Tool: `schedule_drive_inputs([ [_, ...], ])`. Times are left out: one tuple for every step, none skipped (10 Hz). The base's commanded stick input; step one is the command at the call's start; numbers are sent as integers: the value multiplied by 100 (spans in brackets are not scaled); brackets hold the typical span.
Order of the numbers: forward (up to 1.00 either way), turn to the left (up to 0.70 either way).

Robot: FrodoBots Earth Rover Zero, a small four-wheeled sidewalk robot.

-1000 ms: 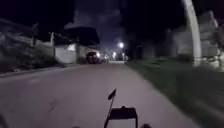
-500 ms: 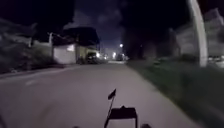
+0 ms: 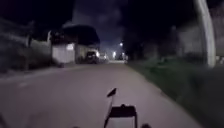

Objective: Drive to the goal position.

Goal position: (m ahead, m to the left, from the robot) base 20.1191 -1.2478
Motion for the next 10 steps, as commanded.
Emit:
schedule_drive_inputs([
  [50,0],
  [50,0],
  [50,0],
  [50,0],
  [50,0],
  [50,0],
  [50,0],
  [50,0],
  [50,0],
  [50,0],
])
